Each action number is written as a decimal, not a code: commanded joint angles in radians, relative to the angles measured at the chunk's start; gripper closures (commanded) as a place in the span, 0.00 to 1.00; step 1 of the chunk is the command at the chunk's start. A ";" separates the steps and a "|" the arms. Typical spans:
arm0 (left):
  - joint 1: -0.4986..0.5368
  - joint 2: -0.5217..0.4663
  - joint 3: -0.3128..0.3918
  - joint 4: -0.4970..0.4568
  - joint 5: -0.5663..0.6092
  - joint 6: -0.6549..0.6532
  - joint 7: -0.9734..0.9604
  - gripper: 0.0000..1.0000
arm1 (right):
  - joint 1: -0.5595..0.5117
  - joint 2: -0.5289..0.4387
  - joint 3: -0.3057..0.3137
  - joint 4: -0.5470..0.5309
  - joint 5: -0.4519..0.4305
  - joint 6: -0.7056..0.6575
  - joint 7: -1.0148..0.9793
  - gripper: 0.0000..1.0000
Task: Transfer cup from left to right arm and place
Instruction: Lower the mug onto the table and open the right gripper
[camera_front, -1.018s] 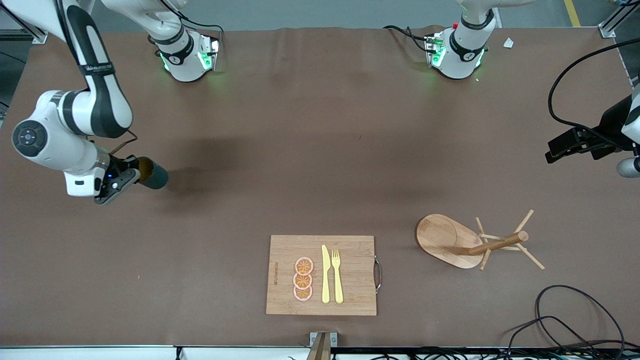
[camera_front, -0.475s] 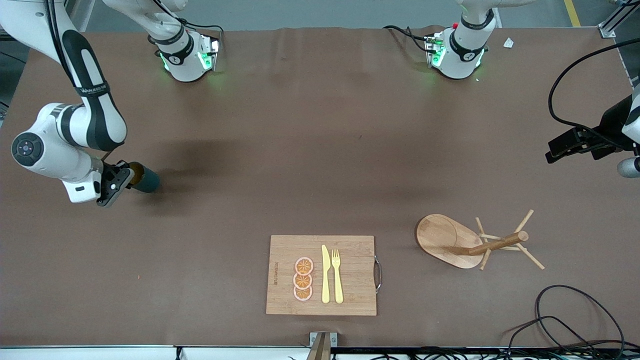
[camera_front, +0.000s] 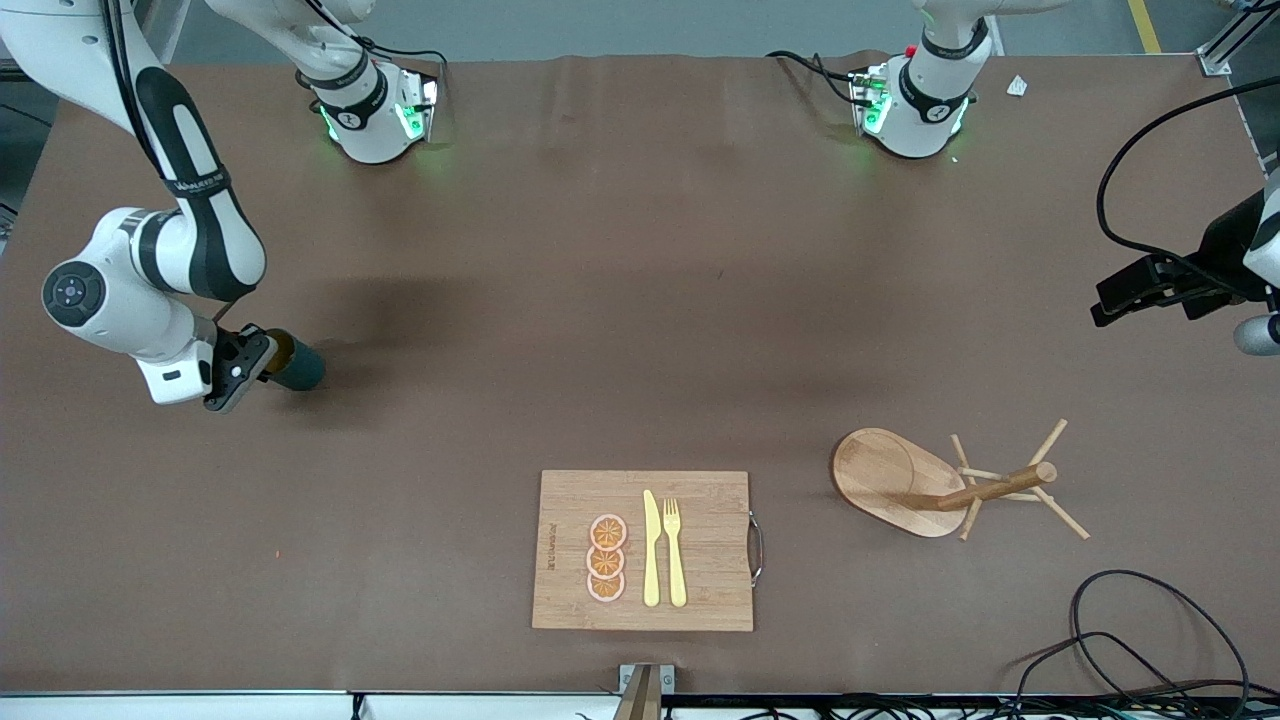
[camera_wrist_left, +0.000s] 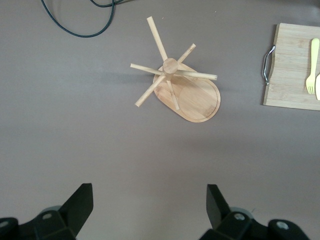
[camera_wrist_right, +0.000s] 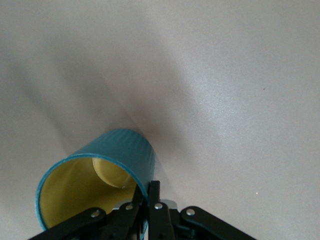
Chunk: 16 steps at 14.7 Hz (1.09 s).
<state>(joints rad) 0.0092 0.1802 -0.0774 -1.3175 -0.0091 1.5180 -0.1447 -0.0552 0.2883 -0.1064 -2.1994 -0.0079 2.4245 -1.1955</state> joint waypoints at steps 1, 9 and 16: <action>-0.005 -0.012 -0.001 -0.011 0.012 0.008 -0.009 0.00 | -0.018 -0.011 0.014 -0.020 -0.018 0.015 -0.016 0.01; -0.002 -0.042 -0.004 -0.054 0.011 0.080 -0.009 0.00 | -0.012 -0.079 0.017 0.085 -0.004 -0.243 0.267 0.00; 0.003 -0.185 -0.015 -0.285 0.009 0.229 -0.009 0.00 | 0.046 -0.211 0.024 0.167 -0.003 -0.448 0.785 0.00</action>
<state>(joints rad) 0.0089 0.0745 -0.0872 -1.5030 -0.0091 1.7106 -0.1481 -0.0342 0.1281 -0.0847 -2.0471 -0.0071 2.0439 -0.5487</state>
